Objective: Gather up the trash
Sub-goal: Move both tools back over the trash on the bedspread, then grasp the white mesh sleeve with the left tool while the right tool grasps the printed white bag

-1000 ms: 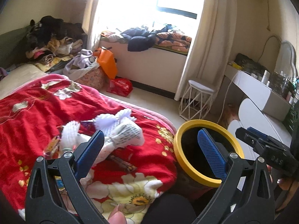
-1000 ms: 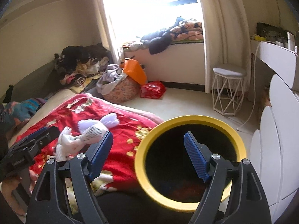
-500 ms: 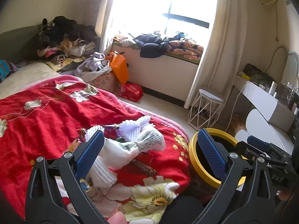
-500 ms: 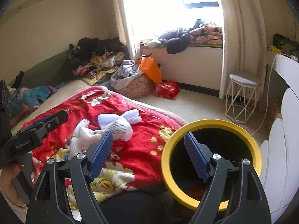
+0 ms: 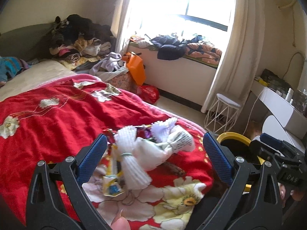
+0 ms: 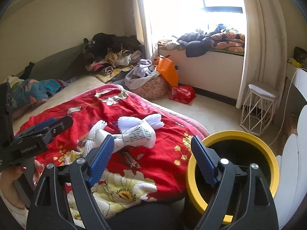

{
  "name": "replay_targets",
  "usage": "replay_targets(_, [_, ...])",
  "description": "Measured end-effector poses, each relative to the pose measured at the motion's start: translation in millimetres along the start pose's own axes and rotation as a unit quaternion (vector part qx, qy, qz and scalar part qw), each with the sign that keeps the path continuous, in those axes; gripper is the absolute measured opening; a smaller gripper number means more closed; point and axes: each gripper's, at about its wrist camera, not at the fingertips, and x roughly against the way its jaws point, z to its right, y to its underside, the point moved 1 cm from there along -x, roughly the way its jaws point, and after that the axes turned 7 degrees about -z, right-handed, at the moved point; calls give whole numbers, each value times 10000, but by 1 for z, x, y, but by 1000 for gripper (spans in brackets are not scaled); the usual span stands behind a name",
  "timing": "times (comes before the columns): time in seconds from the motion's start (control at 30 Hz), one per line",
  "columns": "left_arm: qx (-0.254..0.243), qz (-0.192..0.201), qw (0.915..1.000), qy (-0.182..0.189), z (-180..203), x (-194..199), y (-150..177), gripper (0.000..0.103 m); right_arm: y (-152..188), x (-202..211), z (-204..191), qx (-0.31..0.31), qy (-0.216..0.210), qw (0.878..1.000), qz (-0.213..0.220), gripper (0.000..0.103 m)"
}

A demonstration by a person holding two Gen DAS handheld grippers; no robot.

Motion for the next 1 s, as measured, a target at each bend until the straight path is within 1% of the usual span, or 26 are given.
replay_targets(0.2, [127,-42,9998,-162,-21,2,4,92,-7,-12,-16,94,-156,9998,-56,79])
replay_targets(0.4, [244,-167,9991,-303,-40,0,9,92,-16,-30,-27,172,-235,9995,-104,80])
replay_targets(0.6, [236,-412,9984,-307,-47,-9,18,92,-30,-57,-23,156,-156,9996,-199,80])
replay_targets(0.7, [175,-615,9976,-260,-45,-18,24,92,-34,-72,-18,105,-90,9995,-284,80])
replay_targets(0.87, [117,-891,9959,-117,-37,-34,32,81,-35,-106,-3,-67,-33,9985,-544,80])
replay_targets(0.93, [80,-989,9950,-75,-34,-40,35,75,-34,-121,4,-185,-86,9974,-694,80])
replay_targets(1.0, [59,-1065,9943,-56,-32,-46,37,72,-34,-132,8,-304,-141,9963,-794,80])
